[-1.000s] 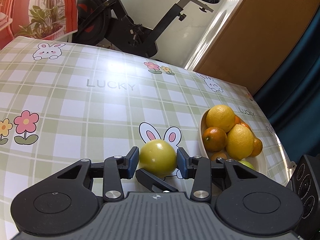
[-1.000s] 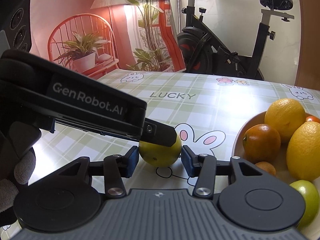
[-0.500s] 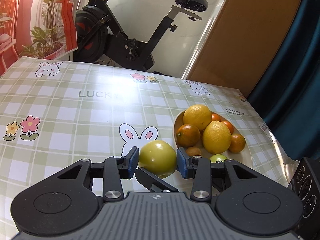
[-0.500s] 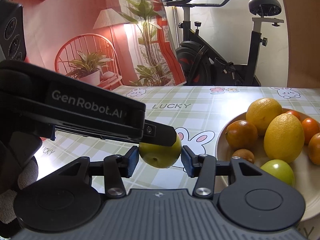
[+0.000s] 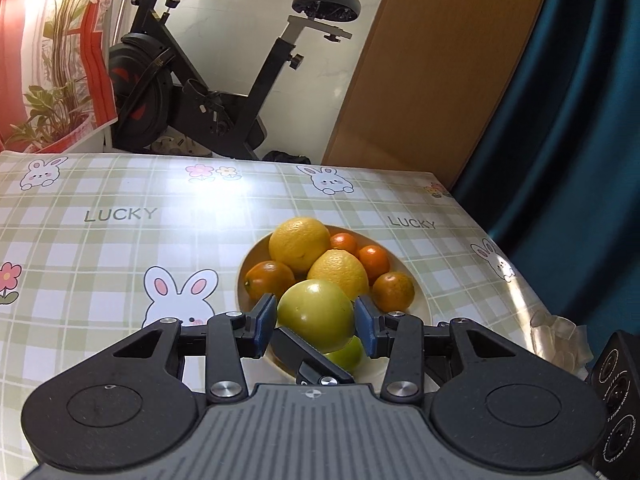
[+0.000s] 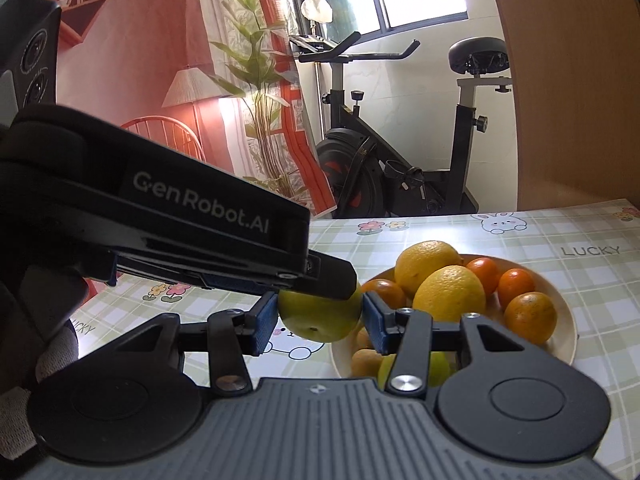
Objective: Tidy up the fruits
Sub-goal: 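Carry the yellow apple with both grippers over the plate and lower it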
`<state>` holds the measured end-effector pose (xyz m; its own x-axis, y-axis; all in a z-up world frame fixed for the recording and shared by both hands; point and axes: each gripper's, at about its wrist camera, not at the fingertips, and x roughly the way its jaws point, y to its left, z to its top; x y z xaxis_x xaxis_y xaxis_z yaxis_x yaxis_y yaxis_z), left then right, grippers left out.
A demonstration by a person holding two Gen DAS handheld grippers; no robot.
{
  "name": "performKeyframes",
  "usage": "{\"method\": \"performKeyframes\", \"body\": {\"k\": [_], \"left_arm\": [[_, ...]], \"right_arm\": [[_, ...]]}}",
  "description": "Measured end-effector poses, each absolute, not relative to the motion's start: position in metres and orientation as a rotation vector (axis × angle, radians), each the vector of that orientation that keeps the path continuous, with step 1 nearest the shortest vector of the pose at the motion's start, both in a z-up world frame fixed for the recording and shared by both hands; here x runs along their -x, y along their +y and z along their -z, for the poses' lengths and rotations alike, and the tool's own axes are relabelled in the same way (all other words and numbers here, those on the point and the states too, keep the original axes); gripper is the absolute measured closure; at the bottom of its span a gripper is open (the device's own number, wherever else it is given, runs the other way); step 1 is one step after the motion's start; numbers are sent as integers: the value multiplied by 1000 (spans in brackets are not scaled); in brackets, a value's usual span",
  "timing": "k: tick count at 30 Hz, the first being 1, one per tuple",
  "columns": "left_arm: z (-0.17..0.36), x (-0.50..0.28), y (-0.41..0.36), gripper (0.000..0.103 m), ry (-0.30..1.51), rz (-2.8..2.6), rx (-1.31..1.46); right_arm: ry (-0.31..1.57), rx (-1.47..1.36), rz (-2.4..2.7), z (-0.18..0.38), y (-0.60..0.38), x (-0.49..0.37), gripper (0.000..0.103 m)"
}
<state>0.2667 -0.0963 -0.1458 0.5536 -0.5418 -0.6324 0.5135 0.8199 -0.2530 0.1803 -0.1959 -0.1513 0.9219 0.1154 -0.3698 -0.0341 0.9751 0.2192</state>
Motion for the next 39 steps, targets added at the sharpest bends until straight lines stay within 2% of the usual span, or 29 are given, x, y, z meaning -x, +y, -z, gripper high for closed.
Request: {"method": "performKeyframes", "body": {"k": [16, 39], "left_arm": [[166, -268, -181, 58, 836, 725, -65], [191, -284, -194, 58, 918, 725, -63]], "right_arm": [[399, -240, 78, 163, -262, -153, 54], [510, -261, 91, 181, -280, -167, 54]]}}
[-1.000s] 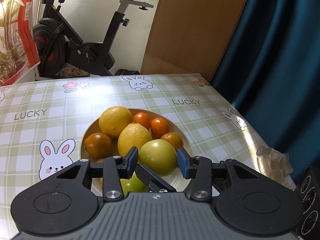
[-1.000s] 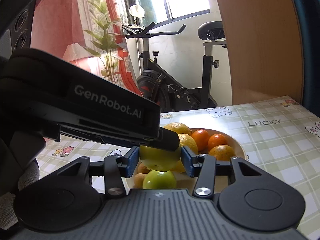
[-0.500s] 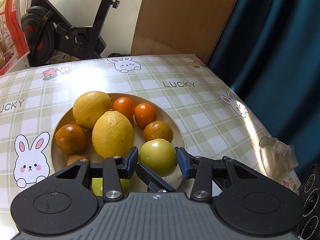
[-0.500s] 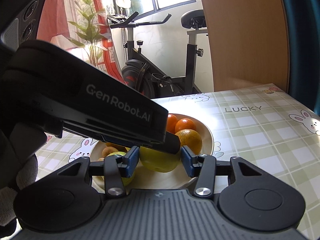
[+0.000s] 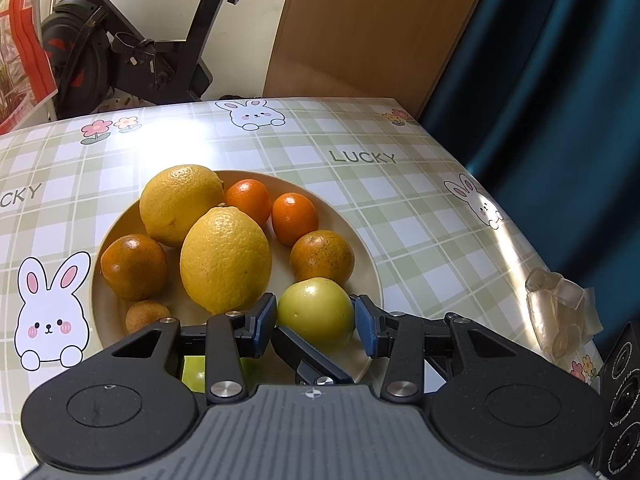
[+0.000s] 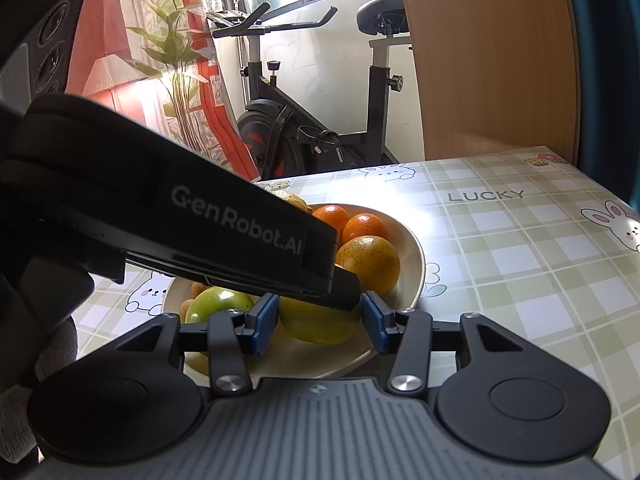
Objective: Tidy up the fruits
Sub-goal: 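Carry the yellow apple with both grippers over the plate and lower it, then open both grippers to release the yellow apple onto the plate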
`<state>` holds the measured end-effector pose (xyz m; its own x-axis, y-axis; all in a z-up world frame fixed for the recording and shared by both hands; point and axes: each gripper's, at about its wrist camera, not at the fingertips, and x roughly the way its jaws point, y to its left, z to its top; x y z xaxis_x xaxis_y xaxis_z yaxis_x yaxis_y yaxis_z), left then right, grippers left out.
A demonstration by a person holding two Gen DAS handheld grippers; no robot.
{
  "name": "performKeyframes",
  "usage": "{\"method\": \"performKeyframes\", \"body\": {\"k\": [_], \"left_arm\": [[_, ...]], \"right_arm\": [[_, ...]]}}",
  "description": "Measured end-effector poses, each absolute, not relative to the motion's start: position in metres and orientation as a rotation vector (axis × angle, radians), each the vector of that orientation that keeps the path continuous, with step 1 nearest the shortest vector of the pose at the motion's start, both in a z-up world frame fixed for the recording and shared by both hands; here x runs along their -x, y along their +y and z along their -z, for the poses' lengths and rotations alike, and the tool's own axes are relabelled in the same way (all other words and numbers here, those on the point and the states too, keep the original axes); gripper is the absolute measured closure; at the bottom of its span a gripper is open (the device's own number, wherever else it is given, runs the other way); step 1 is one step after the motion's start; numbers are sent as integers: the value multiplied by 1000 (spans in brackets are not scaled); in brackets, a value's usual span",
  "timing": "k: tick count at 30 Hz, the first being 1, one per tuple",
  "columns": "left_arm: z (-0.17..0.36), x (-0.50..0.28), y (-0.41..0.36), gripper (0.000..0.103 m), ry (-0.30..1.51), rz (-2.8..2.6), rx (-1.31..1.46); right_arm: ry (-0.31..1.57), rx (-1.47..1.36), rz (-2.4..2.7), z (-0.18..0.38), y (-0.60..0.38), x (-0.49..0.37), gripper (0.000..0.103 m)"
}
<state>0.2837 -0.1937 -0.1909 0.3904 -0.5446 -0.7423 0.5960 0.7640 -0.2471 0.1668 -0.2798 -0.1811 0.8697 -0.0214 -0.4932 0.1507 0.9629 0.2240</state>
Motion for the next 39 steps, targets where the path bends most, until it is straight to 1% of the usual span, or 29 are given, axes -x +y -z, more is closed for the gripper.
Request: {"method": "performKeyframes", "body": {"k": [13, 29, 30, 31, 34, 39], "left_arm": [[191, -286, -186, 59, 934, 724, -17], [172, -268, -155, 57, 874, 698, 32], [169, -266, -152, 55, 865, 693, 34], [166, -264, -147, 51, 853, 687, 36], [158, -257, -135, 47, 823, 667, 43], [146, -248, -111, 44, 779, 623, 64]], "right_arm": [[541, -253, 85, 184, -279, -174, 54], [522, -267, 68, 187, -280, -169, 54], [521, -270, 66, 187, -280, -168, 53], [519, -272, 64, 186, -280, -168, 53], [519, -273, 60, 186, -280, -167, 52], [527, -263, 56, 185, -278, -168, 52]]}}
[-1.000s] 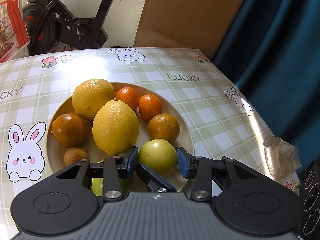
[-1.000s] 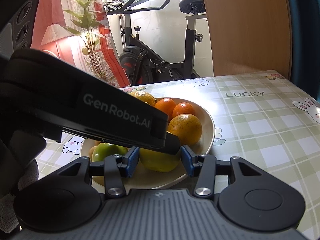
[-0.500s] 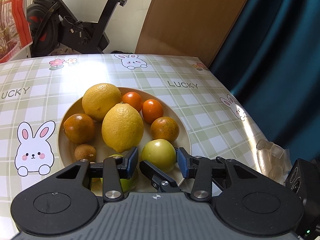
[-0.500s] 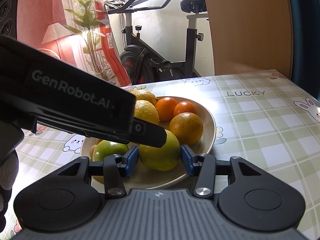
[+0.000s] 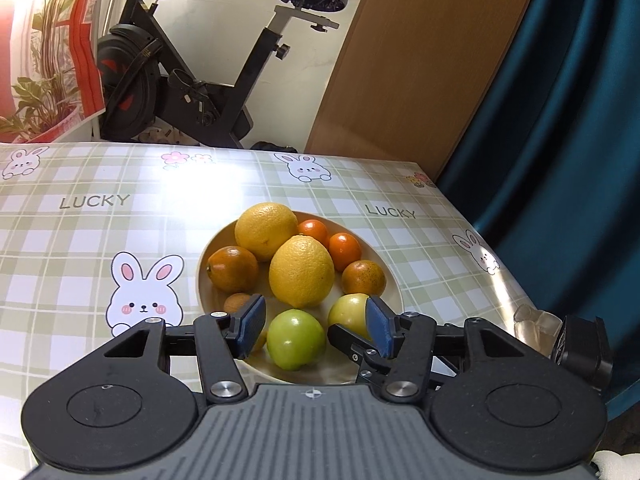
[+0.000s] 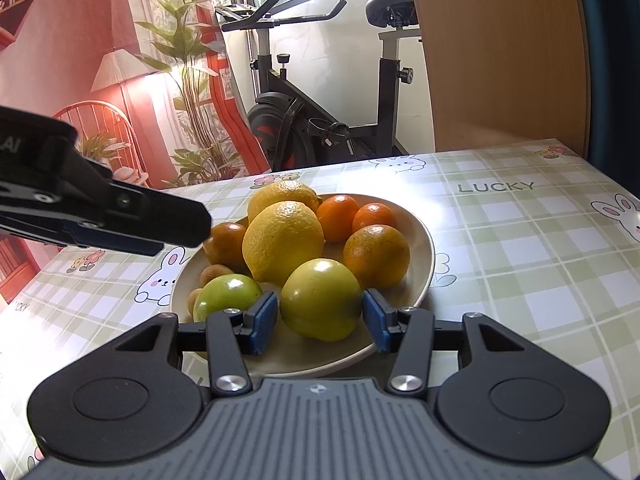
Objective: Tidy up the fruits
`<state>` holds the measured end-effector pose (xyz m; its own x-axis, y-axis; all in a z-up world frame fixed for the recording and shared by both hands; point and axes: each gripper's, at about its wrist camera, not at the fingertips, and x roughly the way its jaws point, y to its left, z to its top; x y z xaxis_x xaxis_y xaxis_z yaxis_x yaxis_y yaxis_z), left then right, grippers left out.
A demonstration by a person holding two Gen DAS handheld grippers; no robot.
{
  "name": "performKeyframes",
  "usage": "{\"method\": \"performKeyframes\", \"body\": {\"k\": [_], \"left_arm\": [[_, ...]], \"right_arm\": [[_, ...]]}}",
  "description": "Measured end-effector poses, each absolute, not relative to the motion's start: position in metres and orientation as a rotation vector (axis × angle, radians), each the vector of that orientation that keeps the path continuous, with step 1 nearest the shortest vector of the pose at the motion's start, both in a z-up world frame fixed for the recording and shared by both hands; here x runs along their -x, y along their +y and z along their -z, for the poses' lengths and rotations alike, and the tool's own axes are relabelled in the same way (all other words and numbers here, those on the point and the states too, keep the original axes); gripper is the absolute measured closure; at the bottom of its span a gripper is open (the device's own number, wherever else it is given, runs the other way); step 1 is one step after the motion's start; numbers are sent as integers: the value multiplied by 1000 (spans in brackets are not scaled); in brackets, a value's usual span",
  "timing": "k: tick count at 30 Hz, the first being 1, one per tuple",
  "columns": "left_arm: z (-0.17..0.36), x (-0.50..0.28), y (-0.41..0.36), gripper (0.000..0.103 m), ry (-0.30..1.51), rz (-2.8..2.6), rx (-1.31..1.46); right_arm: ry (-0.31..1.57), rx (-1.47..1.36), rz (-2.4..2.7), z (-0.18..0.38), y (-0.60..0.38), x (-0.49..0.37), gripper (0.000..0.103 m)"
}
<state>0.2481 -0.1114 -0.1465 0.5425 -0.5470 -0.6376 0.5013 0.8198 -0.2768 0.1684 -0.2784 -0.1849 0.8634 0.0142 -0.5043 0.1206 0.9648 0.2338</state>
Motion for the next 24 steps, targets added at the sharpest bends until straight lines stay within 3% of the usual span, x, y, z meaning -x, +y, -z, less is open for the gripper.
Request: {"method": "performKeyframes", "body": {"k": [8, 13, 17, 21, 24], "left_arm": [[127, -227, -75, 40, 704, 553, 49], [109, -216, -50, 28, 646, 504, 80], [90, -204, -42, 19, 584, 467, 51], [70, -185, -40, 15, 521, 444, -5], [55, -170, -38, 10, 473, 437, -22]], "right_arm": [[575, -246, 71, 179, -273, -176, 47], [584, -272, 77, 165, -276, -171, 22], [562, -249, 60, 143, -272, -160, 15], [510, -218, 21, 113, -265, -142, 1], [479, -209, 24, 90, -258, -127, 0]]}}
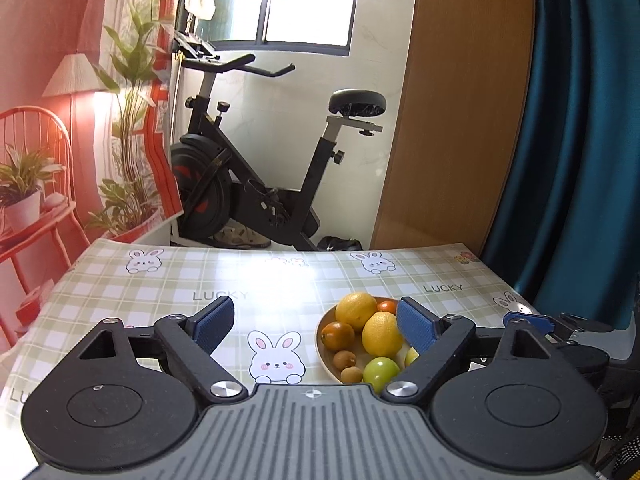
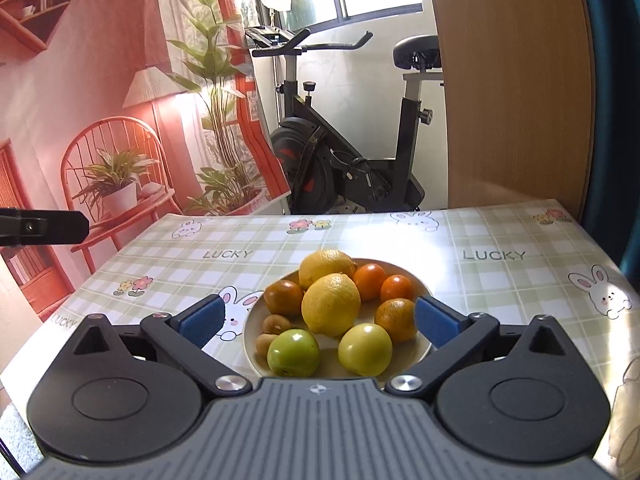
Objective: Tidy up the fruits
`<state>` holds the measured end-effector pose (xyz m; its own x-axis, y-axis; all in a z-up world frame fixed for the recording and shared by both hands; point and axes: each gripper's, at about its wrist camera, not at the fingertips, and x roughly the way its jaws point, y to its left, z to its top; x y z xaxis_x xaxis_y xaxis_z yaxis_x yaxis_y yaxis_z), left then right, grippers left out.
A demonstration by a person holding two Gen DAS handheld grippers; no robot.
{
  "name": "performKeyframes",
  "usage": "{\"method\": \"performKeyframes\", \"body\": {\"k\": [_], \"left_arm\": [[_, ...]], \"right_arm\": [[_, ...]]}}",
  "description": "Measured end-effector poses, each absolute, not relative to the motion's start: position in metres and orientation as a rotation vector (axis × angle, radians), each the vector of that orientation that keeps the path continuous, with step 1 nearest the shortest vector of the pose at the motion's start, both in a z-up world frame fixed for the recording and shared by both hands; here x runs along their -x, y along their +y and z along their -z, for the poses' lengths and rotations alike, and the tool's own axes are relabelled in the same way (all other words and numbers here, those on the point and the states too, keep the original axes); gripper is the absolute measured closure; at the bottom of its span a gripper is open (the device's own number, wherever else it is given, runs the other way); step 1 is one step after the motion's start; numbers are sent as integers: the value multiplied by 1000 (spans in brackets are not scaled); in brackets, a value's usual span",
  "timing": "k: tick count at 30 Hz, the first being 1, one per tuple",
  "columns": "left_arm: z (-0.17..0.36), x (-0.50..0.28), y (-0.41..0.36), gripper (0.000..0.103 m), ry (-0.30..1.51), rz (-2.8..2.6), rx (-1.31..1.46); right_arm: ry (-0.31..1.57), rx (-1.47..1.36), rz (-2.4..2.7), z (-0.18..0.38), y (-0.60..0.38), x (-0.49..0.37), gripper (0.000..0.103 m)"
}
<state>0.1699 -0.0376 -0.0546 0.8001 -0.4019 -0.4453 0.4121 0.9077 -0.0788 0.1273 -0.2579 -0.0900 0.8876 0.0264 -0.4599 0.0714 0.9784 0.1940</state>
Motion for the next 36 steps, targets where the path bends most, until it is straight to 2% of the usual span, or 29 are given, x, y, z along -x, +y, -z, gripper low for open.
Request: {"method": "performKeyframes", "body": {"k": [1, 6, 15, 21, 36], "left_arm": [[50, -165, -37, 7, 453, 438, -24], [31, -145, -29, 4, 394, 415, -4], [16, -108, -24, 3, 351, 365, -31], [7, -97, -28, 3, 297, 329, -73], [2, -97, -19, 3, 314, 329, -5]], "right_arm": [[467, -211, 28, 82, -256, -122, 0], [403, -222, 80, 52, -241, -97, 0], [392, -252, 107, 19, -223, -68, 0], [395, -222, 112, 11, -213, -59, 0], [408, -229, 109, 9, -214, -54, 0]]}}
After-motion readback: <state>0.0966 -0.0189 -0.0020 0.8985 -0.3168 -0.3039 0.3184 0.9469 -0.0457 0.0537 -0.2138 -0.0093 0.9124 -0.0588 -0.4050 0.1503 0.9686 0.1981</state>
